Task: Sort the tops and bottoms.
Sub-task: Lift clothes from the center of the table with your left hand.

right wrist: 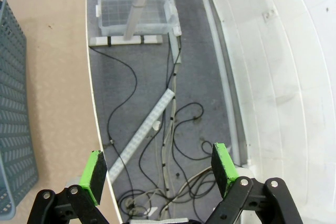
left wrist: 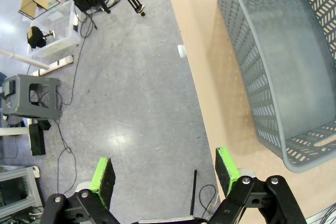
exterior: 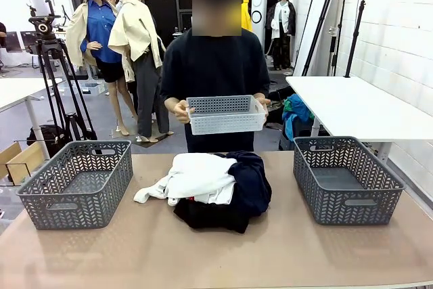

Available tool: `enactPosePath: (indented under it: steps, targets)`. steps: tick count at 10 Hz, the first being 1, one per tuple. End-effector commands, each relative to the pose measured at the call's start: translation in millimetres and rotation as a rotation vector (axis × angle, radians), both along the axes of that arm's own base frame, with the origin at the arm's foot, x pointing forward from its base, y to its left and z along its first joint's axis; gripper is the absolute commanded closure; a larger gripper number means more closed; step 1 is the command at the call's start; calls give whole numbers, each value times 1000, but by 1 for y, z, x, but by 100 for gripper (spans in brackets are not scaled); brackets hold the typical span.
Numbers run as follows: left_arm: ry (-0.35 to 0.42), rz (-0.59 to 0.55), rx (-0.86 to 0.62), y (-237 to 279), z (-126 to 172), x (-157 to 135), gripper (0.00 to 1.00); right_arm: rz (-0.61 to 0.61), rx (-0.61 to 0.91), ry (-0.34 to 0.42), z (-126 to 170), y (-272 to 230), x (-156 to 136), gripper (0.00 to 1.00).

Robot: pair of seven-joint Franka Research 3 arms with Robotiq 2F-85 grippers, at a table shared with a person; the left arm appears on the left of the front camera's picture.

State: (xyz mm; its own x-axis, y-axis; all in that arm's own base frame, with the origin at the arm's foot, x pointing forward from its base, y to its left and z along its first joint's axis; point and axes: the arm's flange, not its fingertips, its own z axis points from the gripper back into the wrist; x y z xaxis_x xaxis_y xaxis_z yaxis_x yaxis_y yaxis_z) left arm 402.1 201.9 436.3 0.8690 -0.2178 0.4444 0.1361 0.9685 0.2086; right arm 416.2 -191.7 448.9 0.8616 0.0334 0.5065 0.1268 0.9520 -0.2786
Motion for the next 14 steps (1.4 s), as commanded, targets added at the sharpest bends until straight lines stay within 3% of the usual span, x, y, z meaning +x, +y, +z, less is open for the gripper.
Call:
enactPosePath:
  steps: [1,14]
  targets:
    - [1,17,13,1,0,0,0,2,-2,4,0,0,1,0]
    - [1,17,13,1,0,0,0,2,-2,4,0,0,1,0]
